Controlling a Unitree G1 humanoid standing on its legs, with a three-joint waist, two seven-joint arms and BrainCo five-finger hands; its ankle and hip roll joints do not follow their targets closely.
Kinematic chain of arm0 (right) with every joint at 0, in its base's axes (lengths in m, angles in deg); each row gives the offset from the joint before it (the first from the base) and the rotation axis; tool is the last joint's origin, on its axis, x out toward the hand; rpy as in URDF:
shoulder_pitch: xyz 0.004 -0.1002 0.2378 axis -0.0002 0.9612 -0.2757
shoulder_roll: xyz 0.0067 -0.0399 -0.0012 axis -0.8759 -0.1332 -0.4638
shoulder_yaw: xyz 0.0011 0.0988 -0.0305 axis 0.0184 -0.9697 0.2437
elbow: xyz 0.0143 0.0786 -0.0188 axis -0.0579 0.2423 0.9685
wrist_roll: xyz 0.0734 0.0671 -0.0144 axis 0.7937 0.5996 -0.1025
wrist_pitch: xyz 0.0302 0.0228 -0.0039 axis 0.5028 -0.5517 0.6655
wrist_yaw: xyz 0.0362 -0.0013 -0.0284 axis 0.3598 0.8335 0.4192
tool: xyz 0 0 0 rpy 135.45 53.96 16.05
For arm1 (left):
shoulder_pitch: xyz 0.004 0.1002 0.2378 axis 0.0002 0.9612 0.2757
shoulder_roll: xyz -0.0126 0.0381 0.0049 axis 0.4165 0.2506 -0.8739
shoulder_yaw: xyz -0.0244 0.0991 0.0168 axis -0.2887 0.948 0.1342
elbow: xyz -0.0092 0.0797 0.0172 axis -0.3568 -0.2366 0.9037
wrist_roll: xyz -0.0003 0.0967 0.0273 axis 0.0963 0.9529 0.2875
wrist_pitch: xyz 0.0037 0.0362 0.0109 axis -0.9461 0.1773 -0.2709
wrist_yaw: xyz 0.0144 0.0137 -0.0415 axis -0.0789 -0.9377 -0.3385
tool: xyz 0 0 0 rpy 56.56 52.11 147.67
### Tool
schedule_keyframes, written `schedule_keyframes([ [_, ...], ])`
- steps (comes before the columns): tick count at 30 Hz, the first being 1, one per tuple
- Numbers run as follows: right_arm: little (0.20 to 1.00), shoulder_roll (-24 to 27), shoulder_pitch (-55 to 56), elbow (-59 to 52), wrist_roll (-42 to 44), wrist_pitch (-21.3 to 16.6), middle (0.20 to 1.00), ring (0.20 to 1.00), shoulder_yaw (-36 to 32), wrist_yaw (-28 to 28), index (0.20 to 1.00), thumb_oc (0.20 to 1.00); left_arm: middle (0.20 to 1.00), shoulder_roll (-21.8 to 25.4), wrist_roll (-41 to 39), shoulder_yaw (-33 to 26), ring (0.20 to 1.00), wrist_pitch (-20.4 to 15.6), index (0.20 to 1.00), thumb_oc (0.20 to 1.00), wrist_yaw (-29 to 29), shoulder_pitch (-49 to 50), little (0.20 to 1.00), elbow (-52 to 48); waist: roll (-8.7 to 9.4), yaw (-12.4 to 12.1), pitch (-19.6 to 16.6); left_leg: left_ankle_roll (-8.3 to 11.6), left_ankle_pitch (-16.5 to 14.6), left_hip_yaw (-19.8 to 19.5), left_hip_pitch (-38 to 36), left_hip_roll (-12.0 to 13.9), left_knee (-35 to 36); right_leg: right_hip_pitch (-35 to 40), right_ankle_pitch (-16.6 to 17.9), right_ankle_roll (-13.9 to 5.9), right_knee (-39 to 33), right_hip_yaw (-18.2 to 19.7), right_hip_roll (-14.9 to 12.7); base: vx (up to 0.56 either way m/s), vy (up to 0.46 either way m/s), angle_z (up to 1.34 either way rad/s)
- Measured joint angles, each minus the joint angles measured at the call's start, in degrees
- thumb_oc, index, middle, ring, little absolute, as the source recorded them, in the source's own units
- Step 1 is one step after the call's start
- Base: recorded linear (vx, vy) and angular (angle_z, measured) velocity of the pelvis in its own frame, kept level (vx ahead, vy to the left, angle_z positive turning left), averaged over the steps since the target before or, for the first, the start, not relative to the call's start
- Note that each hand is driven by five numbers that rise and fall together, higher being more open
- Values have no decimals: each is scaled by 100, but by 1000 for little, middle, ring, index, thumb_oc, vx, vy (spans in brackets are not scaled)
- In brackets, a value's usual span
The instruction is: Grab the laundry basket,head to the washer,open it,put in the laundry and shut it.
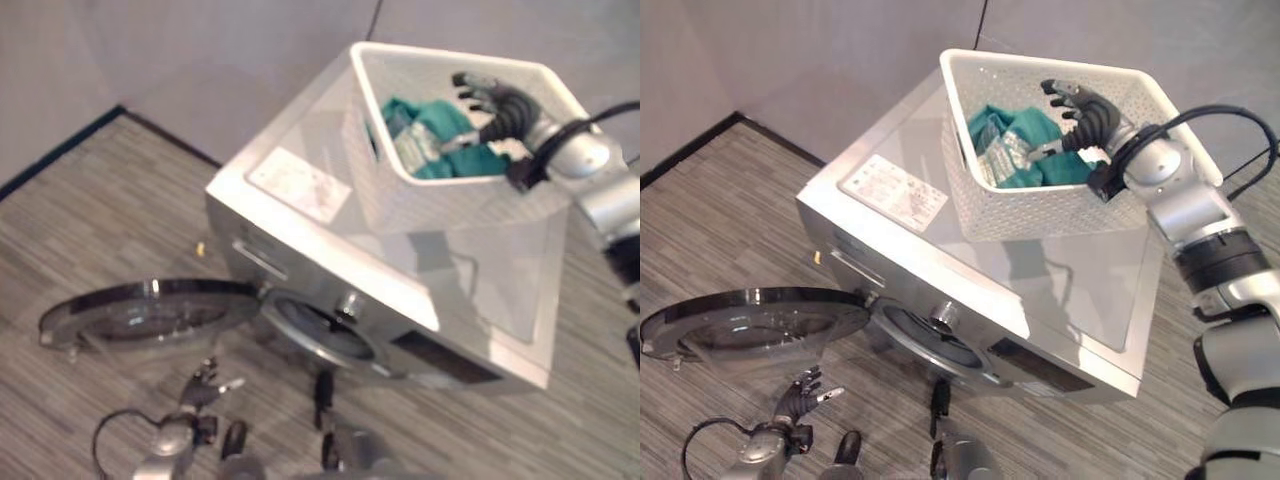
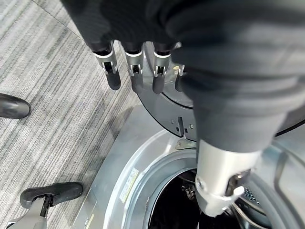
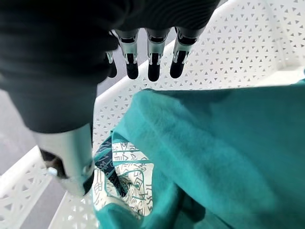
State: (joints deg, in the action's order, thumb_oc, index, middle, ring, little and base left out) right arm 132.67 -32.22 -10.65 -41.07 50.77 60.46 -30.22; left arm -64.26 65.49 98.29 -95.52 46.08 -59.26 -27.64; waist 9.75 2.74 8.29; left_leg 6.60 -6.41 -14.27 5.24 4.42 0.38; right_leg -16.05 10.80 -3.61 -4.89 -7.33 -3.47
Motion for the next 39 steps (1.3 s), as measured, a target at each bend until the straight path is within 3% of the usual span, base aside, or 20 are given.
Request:
schedule_keyframes([
  [1,536,-1,-4,-3,0,-5,536,536,0,-2,536,536,1000,-3,0,22,1000,-10,1000,1000,-3,-48,1000,50,0,3,0,0,0,-14,21,6,-12,-8,0,0,0,-20,3,24,-33,8],
  [3,369,8,-3,-23,1,-8,369,369,1,-11,369,369,1000,-12,0,27,1000,-36,1000,1000,-11,-111,1000,69,0,3,0,7,-4,-40,67,9,-60,-22,0,0,0,-39,17,29,-31,5],
  [6,294,195,-28,-229,15,-15,294,294,187,-104,294,294,1000,-40,2,26,1000,-62,1000,1000,-56,-109,1000,69,16,-1,-8,11,-2,-35,77,40,-58,-39,0,0,1,-47,40,38,-27,-1],
  [7,200,214,-29,-248,17,-16,200,200,256,-139,200,200,1000,-43,3,26,1000,-65,1000,1000,-74,-111,1000,69,19,-13,-10,13,-1,-36,77,45,-57,-39,0,0,1,-50,46,0,0,0],
  [10,200,530,-93,-509,74,-9,200,200,614,-288,200,200,1000,-44,4,21,1000,-79,1000,1000,-96,-117,1000,43,51,-64,-16,23,0,-37,82,66,-53,-51,1,-1,2,-62,66,52,-22,1],
  [14,200,1403,-168,-1569,345,15,200,200,1462,-888,200,200,1000,-32,8,-21,1000,-124,1000,1000,-112,-146,1000,55,264,-94,-62,89,8,-49,41,168,7,-30,31,10,2,-118,145,57,-29,0],
  [17,200,1653,-154,-2035,595,75,200,200,2011,-1147,200,200,1000,-22,8,-131,1000,-178,1000,1000,-112,-163,1000,56,388,-102,-98,106,16,-27,-133,247,158,38,82,120,3,-142,234,51,-24,-5],
  [30,200,1545,-159,-1990,733,52,200,200,2203,-1065,200,200,1000,49,11,-242,1000,-199,1000,1000,-120,-247,1000,52,527,-100,-81,120,6,34,-283,285,249,148,26,98,2,-129,260,5,-3,-1],
  [39,200,1482,-284,-1637,681,-23,200,200,1906,-449,200,200,1000,48,7,-411,1000,-194,1000,1000,-152,-197,1000,52,523,-109,-77,120,6,63,-335,277,272,162,40,117,2,-94,261,-1,0,-2],
])
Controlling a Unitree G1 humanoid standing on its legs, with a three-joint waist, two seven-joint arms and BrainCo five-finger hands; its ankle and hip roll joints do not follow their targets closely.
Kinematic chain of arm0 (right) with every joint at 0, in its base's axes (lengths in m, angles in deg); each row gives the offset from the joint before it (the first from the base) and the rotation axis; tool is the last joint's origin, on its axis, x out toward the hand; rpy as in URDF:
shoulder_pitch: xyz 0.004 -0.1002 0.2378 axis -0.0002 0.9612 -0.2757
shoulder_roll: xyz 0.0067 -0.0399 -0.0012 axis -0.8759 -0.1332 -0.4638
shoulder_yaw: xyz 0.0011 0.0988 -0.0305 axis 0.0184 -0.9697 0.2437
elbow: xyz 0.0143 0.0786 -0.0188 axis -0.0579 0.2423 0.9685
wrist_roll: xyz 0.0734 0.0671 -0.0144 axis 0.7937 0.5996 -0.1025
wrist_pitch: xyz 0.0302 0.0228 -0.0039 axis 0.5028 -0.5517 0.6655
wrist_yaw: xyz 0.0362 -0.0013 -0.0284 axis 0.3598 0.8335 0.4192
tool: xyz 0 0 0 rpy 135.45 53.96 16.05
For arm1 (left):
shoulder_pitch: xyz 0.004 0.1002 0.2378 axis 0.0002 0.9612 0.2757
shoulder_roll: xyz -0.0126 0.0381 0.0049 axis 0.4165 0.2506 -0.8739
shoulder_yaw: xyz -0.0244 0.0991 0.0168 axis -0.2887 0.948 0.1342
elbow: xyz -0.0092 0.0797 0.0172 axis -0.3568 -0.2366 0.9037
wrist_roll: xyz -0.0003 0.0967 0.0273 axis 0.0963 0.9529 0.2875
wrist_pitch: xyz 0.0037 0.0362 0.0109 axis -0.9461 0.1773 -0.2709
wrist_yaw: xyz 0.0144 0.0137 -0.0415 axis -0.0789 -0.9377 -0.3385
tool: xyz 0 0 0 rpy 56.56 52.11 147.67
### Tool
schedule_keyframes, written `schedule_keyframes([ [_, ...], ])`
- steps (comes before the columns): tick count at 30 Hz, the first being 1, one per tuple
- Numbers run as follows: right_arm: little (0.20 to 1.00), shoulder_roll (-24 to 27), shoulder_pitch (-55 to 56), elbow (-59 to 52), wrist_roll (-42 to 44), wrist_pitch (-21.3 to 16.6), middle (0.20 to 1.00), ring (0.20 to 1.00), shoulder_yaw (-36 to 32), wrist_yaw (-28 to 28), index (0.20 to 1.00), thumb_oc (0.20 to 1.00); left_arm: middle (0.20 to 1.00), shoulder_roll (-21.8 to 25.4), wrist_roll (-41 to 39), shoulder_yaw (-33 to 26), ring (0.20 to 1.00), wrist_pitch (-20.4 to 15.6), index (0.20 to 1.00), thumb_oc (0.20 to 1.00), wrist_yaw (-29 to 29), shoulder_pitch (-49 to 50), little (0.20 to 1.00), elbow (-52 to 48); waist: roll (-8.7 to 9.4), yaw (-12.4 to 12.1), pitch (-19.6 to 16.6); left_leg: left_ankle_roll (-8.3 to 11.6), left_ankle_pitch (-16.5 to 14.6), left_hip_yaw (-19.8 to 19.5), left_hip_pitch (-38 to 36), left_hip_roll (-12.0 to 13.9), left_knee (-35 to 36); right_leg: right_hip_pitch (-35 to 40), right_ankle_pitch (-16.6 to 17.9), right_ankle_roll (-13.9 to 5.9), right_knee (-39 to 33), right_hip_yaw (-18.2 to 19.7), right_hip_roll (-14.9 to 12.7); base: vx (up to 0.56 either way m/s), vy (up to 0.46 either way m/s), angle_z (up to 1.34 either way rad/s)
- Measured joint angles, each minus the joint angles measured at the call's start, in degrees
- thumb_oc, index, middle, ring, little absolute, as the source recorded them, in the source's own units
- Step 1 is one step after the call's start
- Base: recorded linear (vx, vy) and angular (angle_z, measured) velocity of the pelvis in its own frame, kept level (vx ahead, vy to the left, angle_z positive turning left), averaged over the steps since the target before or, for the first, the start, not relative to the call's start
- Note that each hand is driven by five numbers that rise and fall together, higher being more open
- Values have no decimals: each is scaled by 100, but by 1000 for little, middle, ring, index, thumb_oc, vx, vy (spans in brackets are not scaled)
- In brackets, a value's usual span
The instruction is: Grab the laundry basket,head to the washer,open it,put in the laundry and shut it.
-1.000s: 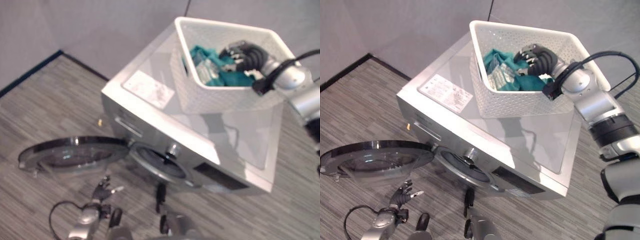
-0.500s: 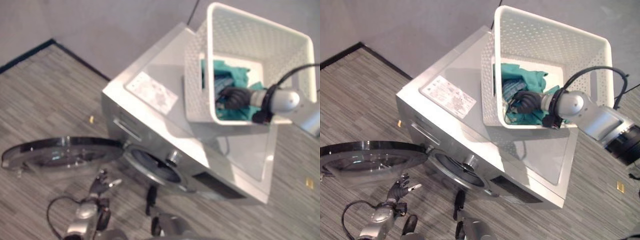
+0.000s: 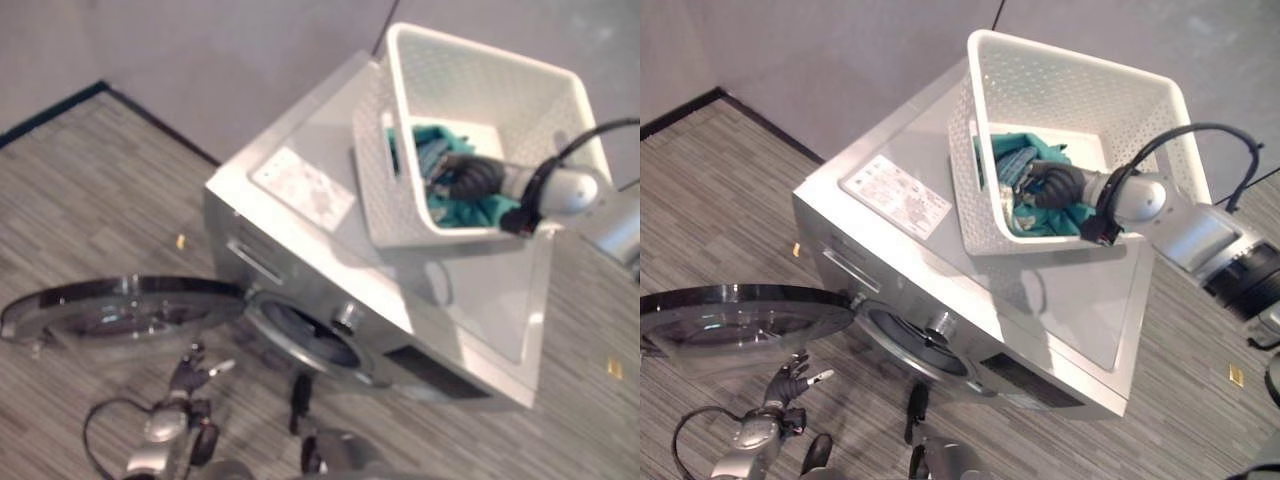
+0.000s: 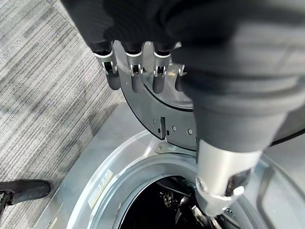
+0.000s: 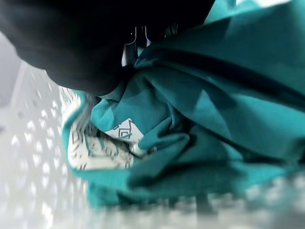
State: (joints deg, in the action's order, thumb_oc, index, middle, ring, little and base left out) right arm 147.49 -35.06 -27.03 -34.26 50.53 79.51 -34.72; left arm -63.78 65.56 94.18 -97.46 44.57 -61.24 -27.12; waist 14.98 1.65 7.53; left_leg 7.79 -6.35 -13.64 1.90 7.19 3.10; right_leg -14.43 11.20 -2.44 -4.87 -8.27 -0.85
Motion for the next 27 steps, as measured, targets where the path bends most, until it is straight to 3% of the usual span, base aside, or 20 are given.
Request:
schedule_keyframes([
  [9,200,122,-111,774,-238,-141,200,200,-651,633,200,200,1000,-38,-1,-26,1000,27,1000,1000,-1,-11,1000,4,-33,28,23,-1,0,16,-42,-10,27,0,7,9,1,19,-7,1,0,-1],
  [22,200,128,-127,797,-1132,-308,200,200,-1773,1485,200,200,1000,-87,9,-45,1000,111,1000,1000,12,-27,1000,31,-77,124,20,-6,2,162,-202,-39,70,58,31,40,1,160,-5,7,11,-6],
  [27,200,127,-470,797,-1632,-308,200,200,-2119,2080,200,200,1000,-112,110,-62,1000,154,1000,1000,-3,-55,1000,65,-192,122,-30,-7,3,186,-205,-51,69,60,53,71,2,190,-6,7,5,-1],
])
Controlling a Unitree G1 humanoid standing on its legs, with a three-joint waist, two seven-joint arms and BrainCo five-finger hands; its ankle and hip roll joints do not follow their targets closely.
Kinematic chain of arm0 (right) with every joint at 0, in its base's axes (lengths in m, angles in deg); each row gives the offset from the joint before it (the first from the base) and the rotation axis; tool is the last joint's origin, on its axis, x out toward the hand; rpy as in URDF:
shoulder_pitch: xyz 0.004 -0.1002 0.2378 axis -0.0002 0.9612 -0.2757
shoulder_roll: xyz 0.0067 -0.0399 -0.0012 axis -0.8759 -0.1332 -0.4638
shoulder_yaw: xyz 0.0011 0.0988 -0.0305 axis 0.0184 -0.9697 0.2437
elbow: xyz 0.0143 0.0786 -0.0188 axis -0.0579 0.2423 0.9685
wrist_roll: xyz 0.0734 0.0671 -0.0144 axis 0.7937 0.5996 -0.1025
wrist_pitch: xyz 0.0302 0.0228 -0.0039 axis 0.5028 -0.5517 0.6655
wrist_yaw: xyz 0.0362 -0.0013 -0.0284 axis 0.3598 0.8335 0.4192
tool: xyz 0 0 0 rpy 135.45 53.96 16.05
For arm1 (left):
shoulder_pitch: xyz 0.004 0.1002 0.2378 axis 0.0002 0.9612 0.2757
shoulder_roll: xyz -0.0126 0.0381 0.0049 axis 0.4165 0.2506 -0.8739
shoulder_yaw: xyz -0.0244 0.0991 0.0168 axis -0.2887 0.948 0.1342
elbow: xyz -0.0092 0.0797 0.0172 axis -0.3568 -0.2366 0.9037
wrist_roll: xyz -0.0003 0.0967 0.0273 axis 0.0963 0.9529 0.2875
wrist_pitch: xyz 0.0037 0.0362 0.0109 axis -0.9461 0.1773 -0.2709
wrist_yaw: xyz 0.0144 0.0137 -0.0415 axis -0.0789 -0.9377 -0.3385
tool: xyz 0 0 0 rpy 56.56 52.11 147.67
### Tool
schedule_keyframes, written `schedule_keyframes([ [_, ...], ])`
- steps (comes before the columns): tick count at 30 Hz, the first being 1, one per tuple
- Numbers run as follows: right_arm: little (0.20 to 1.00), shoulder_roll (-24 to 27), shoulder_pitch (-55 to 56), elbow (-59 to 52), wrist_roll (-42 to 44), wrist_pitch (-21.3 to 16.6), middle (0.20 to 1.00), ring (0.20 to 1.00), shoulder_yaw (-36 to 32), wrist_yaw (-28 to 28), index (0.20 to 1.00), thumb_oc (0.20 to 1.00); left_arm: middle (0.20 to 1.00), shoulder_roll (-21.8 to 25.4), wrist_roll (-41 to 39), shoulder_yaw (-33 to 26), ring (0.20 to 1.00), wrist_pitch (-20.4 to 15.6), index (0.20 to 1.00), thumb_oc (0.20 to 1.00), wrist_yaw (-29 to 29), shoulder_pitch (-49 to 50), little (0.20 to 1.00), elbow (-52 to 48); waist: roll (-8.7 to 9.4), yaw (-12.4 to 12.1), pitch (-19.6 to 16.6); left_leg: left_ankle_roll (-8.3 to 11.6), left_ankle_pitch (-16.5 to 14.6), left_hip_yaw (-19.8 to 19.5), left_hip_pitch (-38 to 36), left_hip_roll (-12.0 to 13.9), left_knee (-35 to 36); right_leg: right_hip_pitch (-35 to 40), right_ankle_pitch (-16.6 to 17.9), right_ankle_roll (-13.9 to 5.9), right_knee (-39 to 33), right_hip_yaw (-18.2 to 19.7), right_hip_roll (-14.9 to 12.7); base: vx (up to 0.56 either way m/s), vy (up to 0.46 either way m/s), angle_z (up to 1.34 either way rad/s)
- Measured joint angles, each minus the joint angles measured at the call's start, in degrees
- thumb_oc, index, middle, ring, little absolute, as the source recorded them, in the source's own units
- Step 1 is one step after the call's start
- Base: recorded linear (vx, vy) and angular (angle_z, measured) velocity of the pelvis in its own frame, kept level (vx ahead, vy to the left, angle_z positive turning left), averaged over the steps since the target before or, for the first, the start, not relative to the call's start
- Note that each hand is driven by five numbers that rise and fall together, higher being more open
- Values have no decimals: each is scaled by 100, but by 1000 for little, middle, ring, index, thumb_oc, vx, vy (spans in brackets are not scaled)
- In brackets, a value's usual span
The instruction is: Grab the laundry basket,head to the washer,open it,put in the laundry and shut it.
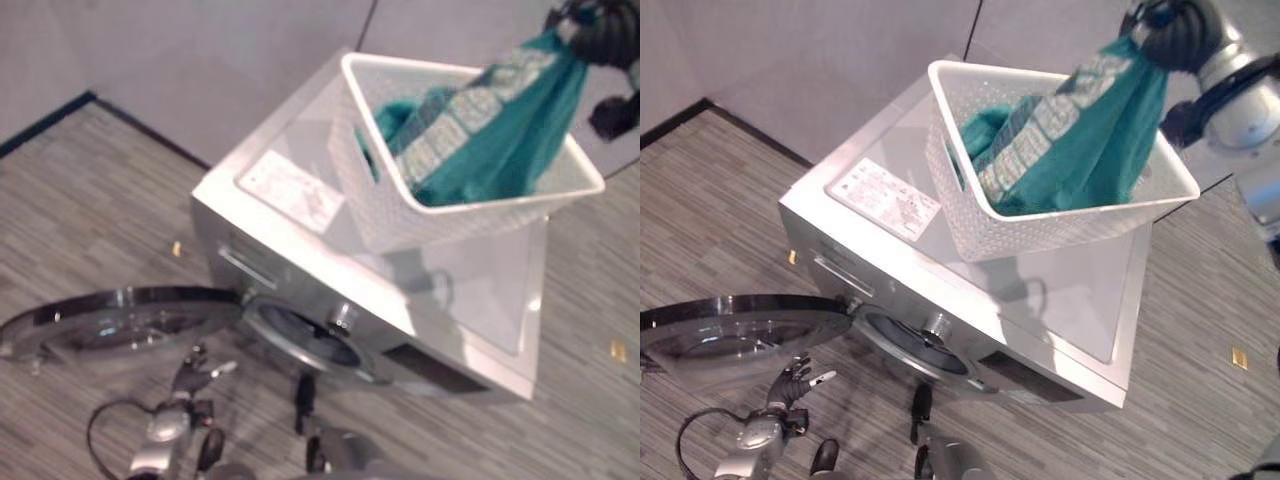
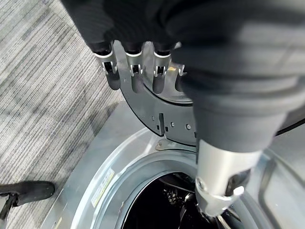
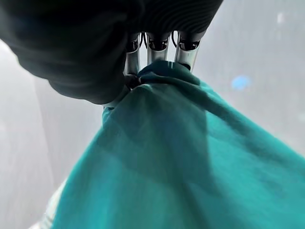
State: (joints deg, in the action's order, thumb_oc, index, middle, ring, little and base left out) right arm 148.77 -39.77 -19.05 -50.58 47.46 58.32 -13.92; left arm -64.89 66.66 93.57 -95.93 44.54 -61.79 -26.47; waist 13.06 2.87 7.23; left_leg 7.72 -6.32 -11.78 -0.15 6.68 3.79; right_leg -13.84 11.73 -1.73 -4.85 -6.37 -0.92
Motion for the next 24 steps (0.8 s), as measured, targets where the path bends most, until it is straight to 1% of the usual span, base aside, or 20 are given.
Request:
schedule_keyframes([
  [4,200,-59,-289,9,-490,-7,200,200,-146,447,200,200,1000,-23,54,-80,1000,18,1000,1000,-37,-14,1000,4,-65,-15,-24,-3,1,13,-57,-5,1,75,12,19,-1,16,-3,0,0,0],
  [7,200,-58,-315,-4,-1108,47,200,200,-415,847,200,200,1000,-38,144,-79,1000,66,1000,1000,-88,-8,1000,7,-106,-55,-122,-13,6,-3,-100,-8,-2,138,7,20,-2,9,-14,6,6,2],
  [10,200,-63,-330,75,-1566,131,200,200,-420,1064,200,200,1000,-46,260,-73,1000,80,1000,1000,-93,14,1000,7,-137,-65,-222,-14,7,-74,-109,-1,-5,179,-20,45,-3,-50,-17,11,18,11],
  [11,200,-65,-372,232,-1762,154,200,200,-434,1232,200,200,1000,-43,354,-60,1000,82,1000,1000,-108,47,1000,7,-129,-105,-282,-14,8,-78,-110,4,-7,183,-22,50,-2,-56,-13,0,0,0],
  [13,200,-65,-568,423,-1999,232,200,200,-408,1308,200,200,1000,-33,415,45,1000,84,1000,1000,-109,53,1000,7,-129,-134,-296,-16,9,-80,-111,2,-7,186,-20,52,-2,-59,-17,0,0,0],
  [14,200,-65,-669,491,-2112,269,200,200,-337,1338,200,200,1000,-36,449,63,1000,84,1000,1000,-109,58,1000,7,-133,-138,-309,-16,9,-83,-110,3,-7,186,-19,53,-2,-65,-16,0,0,0],
  [16,200,-33,-1028,699,-2680,401,200,200,-102,1530,200,200,1000,-32,553,85,1000,85,1000,1000,-109,63,1000,7,-131,-153,-349,-16,10,-115,-107,16,-6,195,-20,55,-2,-96,-9,11,3,5],
  [18,200,-34,-1107,763,-2902,449,200,200,-72,1651,200,200,1000,-31,575,87,1000,83,1000,1000,-115,56,1000,22,-98,-179,-381,-15,10,-120,-107,15,-5,198,-20,55,-2,-103,-11,54,-1,3],
  [21,200,-40,-1413,1109,-3268,464,200,200,422,1800,200,200,1000,13,585,152,1000,82,1000,1000,-121,84,1000,63,-70,-217,-402,-15,10,-143,-205,35,18,305,-46,51,-2,-131,-2,-15,0,4],
  [22,200,-38,-1463,1161,-3323,477,200,200,493,1827,200,200,1000,19,587,156,1000,79,1000,1000,-121,87,1000,62,-63,-225,-410,-15,9,-150,-205,30,1,315,-47,51,-2,-135,-5,23,-5,5],
  [24,200,-33,-1876,1409,-3495,510,200,200,1008,1916,200,200,1000,35,588,155,1000,78,1000,1000,-123,96,1000,63,-47,-231,-421,-16,9,-154,-202,18,8,313,-54,42,-3,-140,-22,12,-4,2],
])
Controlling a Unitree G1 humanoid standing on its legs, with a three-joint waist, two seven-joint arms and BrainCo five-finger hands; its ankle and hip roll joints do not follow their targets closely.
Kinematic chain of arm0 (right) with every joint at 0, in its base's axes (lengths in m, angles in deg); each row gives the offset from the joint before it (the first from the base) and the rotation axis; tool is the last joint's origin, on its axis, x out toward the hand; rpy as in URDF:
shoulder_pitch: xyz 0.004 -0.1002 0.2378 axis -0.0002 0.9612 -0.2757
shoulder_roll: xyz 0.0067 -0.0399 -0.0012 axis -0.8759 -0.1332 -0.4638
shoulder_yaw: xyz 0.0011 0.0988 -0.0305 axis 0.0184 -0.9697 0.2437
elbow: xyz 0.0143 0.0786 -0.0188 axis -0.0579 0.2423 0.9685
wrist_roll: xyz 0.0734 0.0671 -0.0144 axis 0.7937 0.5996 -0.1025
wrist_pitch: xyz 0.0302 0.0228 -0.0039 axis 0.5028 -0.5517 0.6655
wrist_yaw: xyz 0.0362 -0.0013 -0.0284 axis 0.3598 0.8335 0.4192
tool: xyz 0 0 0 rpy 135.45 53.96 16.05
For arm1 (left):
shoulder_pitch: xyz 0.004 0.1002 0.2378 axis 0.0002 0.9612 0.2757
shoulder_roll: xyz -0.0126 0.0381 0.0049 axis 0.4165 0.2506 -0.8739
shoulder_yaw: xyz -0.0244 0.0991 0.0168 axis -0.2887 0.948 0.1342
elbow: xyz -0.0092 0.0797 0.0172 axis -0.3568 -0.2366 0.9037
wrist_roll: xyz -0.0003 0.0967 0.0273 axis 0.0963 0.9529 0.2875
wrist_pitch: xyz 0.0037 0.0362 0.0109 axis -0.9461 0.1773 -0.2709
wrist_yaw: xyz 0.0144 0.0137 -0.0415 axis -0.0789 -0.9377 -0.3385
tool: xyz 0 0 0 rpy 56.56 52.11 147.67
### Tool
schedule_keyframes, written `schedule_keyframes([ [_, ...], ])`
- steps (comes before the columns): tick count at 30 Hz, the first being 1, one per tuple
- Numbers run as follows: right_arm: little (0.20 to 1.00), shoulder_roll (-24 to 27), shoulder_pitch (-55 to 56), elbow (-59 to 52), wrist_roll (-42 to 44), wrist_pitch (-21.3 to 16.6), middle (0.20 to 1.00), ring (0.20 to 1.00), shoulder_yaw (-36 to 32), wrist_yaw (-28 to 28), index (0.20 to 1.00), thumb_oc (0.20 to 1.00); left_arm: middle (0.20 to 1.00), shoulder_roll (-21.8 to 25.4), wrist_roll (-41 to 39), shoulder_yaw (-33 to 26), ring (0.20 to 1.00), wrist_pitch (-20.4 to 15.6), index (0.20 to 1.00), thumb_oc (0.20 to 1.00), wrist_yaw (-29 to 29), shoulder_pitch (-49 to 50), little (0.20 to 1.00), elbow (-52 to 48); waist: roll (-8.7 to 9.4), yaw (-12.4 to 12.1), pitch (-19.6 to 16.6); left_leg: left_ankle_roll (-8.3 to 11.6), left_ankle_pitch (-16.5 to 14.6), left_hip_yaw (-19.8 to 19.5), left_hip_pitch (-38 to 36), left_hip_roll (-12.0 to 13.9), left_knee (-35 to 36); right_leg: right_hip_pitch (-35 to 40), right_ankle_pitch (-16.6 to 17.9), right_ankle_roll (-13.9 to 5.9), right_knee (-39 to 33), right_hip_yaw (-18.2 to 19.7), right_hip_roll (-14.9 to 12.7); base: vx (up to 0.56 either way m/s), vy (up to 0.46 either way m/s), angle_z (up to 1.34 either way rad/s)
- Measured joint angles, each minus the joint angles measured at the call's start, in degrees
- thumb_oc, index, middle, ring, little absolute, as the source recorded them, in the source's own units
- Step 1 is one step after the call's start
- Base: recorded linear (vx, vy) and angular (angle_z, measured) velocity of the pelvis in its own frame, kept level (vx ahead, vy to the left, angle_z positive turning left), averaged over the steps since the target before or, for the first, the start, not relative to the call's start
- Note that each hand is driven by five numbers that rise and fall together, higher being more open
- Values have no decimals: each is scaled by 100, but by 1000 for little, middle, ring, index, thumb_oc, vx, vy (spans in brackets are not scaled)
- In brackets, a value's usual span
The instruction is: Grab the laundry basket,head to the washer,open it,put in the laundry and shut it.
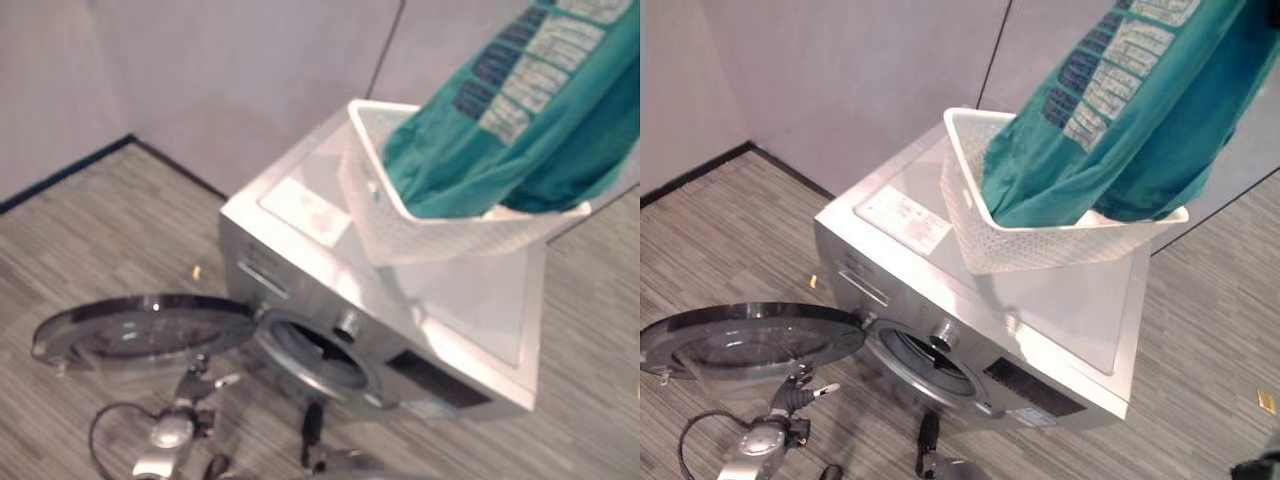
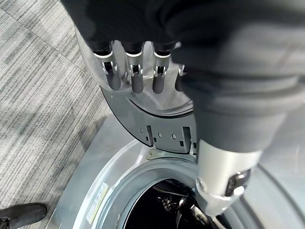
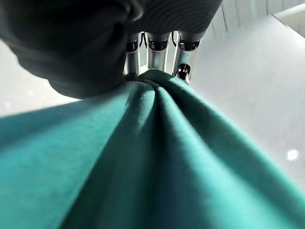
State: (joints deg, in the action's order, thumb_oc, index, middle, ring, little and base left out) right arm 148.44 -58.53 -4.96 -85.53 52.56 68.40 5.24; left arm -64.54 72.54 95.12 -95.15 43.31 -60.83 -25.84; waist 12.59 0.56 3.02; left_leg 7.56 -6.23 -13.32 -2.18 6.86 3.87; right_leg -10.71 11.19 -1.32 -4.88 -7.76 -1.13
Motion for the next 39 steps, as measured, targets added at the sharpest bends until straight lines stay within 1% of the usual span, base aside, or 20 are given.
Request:
schedule_keyframes([
  [1,200,0,-361,192,-105,7,200,200,477,32,200,200,1000,44,-1,44,1000,-3,1000,1000,-4,22,1000,0,12,-3,-9,0,0,-9,-10,7,-5,16,-11,-15,0,-1,4,60,-13,3],
  [3,200,-3,-536,270,-183,7,200,200,606,57,200,200,1000,80,-2,105,1000,-6,1000,1000,-10,23,1000,0,27,-10,-20,1,0,-19,-4,14,-5,17,-17,-20,-1,-9,8,59,-14,3],
  [5,200,-8,-1052,536,-243,26,200,200,1179,165,200,200,1000,112,-5,151,1000,-37,1000,1000,-31,37,1000,-30,39,-18,-30,2,-1,-37,-11,27,-5,31,-66,-37,-3,-14,20,11,-9,4],
  [6,200,-13,-1147,589,-262,25,200,200,1212,207,200,200,1000,110,-5,163,1000,-44,1000,1000,-60,36,1000,-31,45,-20,-34,2,-1,-46,-8,32,-2,32,-46,-10,-3,-28,19,11,-9,6],
  [8,200,-15,-1540,745,-262,54,200,200,1650,248,200,200,1000,115,-17,166,1000,-47,1000,1000,-83,69,1000,-130,52,-25,-40,3,-1,-67,-6,40,-1,45,-41,-5,-2,-63,19,7,0,6],
  [13,200,-45,-2226,1051,-251,60,200,200,2260,341,200,200,1000,131,-33,165,1000,-96,1000,1000,-89,57,1000,-360,98,-65,-81,2,-1,-125,-11,35,0,73,-43,-2,-1,-104,6,-1,6,4],
  [18,200,-112,-2394,1078,-244,61,200,200,2302,457,200,200,1000,274,-32,222,1000,-95,1000,1000,-77,71,1000,-358,157,-58,-165,3,-2,-107,-37,21,-5,88,-43,4,-2,-89,1,-21,23,-1],
  [21,200,-384,-2434,1407,-163,57,200,200,2359,500,200,200,1000,387,-30,249,1000,-95,1000,1000,-56,69,1000,-357,169,-59,-257,4,-4,-71,-96,14,-10,136,-41,16,0,-61,-1,-39,52,-5],
  [22,200,-491,-2519,1645,-52,55,200,200,2515,498,200,200,1000,437,-29,324,1000,-96,1000,1000,-44,49,1000,-357,176,-54,-292,2,-6,-60,-100,2,-17,138,-49,7,-2,-42,-8,-10,59,-3],
  [24,200,-492,-2535,1749,22,52,200,200,2558,500,200,200,1000,465,-29,339,1000,-96,1000,1000,10,72,1000,-348,204,-62,-321,2,-4,-51,-103,-19,-27,139,-49,6,-1,-19,-26,-42,71,-3],
  [26,200,-496,-2761,1971,155,36,200,200,2798,497,200,200,1000,468,-30,348,1000,-93,1000,1000,56,74,1000,-340,211,-63,-327,0,-3,-43,-104,-55,-38,144,-44,4,-1,-7,-63,-8,69,-2],
  [29,200,-486,-3127,2129,427,37,200,200,2955,500,200,200,1000,495,-31,348,1000,-93,1000,1000,61,83,1000,-340,203,-60,-360,-5,-5,-33,-150,-79,-40,188,-47,-6,-1,1,-86,-16,78,-1],
  [31,200,-476,-3226,2149,475,36,200,200,2954,509,200,200,1000,519,-31,347,1000,-92,1000,1000,70,92,1000,-339,205,-54,-387,-26,-19,-32,-204,-78,-42,242,-85,-53,-4,14,-87,2,86,0],
  [33,200,-472,-3441,2175,564,34,200,200,3130,512,200,200,1000,542,-32,348,1000,-93,1000,1000,104,90,1000,-339,207,-42,-424,-41,-30,-35,-219,-100,-58,265,-101,-70,-3,14,-106,-28,50,1],
  [34,200,-475,-3590,2176,648,19,200,200,3212,520,200,200,1000,554,-32,351,1000,-92,1000,1000,115,101,1000,-339,176,-39,-443,-53,-34,-34,-209,-120,-71,262,-98,-68,-1,16,-121,-47,51,1],
  [36,200,-421,-3852,2203,768,4,200,200,3223,626,200,200,1000,572,-32,387,1000,-92,1000,1000,138,128,1000,-338,189,-37,-568,-85,-53,-40,-199,-212,-109,272,-92,-78,-2,17,-214,13,109,1],
  [37,200,-404,-4024,2204,887,-12,200,200,3306,641,200,200,1000,587,-33,395,1000,-92,1000,1000,153,138,1000,-339,215,4,-615,-124,-75,-37,-208,-242,-115,282,-116,-119,-11,29,-247,38,117,3],
  [39,200,-369,-4252,2169,999,-78,200,200,3404,702,200,200,1000,646,-36,391,1000,-91,1000,1000,161,199,1000,-332,178,54,-656,-143,-78,-49,-204,-271,-116,285,-116,-126,-3,32,-272,-12,78,1],
])
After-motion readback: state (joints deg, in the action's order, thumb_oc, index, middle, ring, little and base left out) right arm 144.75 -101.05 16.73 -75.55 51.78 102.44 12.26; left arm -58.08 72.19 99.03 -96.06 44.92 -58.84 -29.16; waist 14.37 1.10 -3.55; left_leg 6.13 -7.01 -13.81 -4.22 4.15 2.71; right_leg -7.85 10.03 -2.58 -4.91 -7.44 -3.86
